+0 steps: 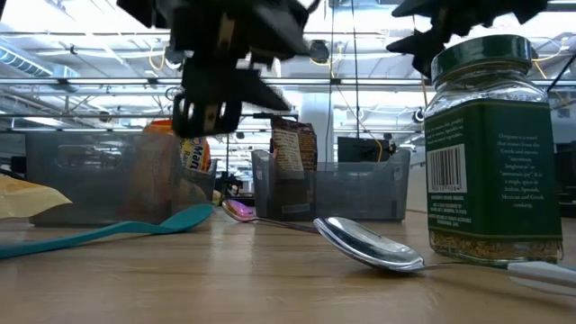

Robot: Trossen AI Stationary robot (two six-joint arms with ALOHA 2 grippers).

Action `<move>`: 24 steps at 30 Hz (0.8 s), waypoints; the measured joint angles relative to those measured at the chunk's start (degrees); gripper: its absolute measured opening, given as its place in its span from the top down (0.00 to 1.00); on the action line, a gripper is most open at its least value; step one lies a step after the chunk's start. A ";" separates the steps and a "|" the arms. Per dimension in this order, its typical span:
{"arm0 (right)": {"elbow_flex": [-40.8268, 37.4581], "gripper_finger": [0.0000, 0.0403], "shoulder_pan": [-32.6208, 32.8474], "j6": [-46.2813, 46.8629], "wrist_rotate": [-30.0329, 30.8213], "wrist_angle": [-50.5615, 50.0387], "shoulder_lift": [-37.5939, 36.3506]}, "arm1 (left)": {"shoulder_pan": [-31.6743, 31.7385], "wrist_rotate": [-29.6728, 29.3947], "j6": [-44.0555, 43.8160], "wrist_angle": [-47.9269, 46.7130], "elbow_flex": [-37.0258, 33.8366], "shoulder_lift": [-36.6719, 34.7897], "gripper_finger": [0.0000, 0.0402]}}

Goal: Pick & Place Food Item
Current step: Put the blue patterned spoon into the white bin

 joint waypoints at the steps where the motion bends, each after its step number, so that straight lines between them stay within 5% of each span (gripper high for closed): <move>1: -1.07 0.51 0.00 0.64 0.03 1.19 -0.76 | 0.00 0.86 -0.17 0.17 0.00 0.83 0.61; 24: -7.80 0.51 -0.02 5.04 0.12 6.60 -5.36 | 0.94 4.82 -3.83 14.89 0.02 13.19 0.61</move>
